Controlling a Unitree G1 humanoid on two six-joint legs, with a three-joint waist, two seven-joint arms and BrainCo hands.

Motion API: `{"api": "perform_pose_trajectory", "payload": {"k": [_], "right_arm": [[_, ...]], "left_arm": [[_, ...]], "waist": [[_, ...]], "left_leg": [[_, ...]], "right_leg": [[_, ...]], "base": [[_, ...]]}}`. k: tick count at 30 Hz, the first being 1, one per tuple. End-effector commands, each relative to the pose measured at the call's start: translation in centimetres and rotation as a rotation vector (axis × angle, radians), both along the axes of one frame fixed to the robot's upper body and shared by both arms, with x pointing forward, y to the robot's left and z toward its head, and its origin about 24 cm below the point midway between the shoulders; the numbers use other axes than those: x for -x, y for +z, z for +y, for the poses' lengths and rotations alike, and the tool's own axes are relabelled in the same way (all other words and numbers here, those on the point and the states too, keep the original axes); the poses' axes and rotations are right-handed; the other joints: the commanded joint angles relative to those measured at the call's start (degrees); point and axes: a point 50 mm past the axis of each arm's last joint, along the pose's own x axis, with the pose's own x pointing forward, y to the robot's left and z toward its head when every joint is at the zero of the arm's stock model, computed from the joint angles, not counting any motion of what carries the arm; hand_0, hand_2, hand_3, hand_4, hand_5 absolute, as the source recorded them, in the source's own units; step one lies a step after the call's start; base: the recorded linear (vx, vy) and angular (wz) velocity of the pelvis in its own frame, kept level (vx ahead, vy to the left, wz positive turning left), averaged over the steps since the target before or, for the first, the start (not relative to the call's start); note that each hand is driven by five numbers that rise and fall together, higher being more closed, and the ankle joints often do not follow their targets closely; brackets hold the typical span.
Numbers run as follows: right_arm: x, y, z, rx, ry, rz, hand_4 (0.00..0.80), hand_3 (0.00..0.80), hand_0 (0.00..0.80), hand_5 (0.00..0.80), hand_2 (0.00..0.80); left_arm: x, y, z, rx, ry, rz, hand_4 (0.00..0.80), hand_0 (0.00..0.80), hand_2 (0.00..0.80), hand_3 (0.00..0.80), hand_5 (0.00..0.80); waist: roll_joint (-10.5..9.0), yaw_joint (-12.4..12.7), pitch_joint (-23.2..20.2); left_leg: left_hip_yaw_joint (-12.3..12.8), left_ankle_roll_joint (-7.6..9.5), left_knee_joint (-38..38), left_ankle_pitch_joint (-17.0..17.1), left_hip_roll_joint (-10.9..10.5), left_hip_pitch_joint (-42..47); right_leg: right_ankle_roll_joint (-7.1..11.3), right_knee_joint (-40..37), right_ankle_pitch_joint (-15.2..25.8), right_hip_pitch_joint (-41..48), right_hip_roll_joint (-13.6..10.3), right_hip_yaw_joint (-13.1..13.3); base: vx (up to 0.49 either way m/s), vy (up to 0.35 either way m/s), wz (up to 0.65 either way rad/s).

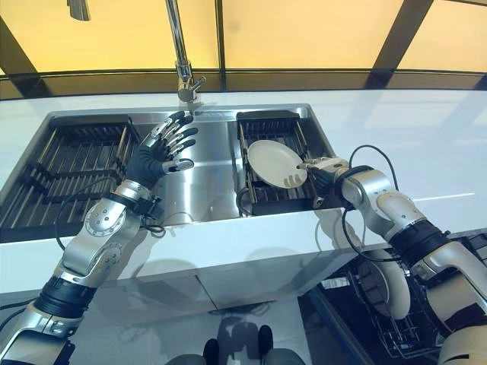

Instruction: Take plates into dishwasher

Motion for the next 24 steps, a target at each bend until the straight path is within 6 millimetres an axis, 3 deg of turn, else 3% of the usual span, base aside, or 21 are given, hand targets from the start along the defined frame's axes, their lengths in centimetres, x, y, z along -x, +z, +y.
{"api": "perform_pose_trajectory", "payload": {"k": [1, 10, 24], "right_arm": [[-1.1, 4.2, -1.0, 0.040, -0.045, -0.243, 0.000, 0.000, 0.000, 0.000, 0.000], [-1.5, 5.3, -1.8, 0.051, -0.101, -0.359, 0.000, 0.000, 0.000, 0.000, 0.000], [-2.5, 3.4, -2.5, 0.079, -0.156, -0.314, 0.000, 0.000, 0.000, 0.000, 0.000]], "left_arm": [[0.5, 1.6, -0.9, 0.027, -0.025, -0.117, 0.000, 0.000, 0.000, 0.000, 0.000], [0.5, 2.2, -1.0, 0.038, -0.035, -0.140, 0.000, 0.000, 0.000, 0.000, 0.000], [0.0, 3.3, -1.7, 0.042, -0.057, -0.169, 0.000, 0.000, 0.000, 0.000, 0.000]], "waist": [[1.62, 0.5, -0.9], [2.77, 0.8, 0.2], [4.52, 1.2, 2.6]], "left_leg": [[-1.5, 1.83, -0.1, -2.2, -1.3, -2.8], [-2.0, 1.95, -0.1, -2.4, -1.7, -3.9], [-2.7, 1.86, -0.1, -2.3, -2.2, -5.5]], "right_leg": [[1.06, 0.3, -5.6, 2.3, 3.1, -1.0], [1.12, 0.3, -5.7, 1.2, 3.0, -1.1], [1.22, 0.3, -5.5, -0.4, 2.3, -1.5]], "base": [[0.000, 0.000, 0.00], [0.000, 0.000, 0.00], [0.003, 0.005, 0.04]]}}
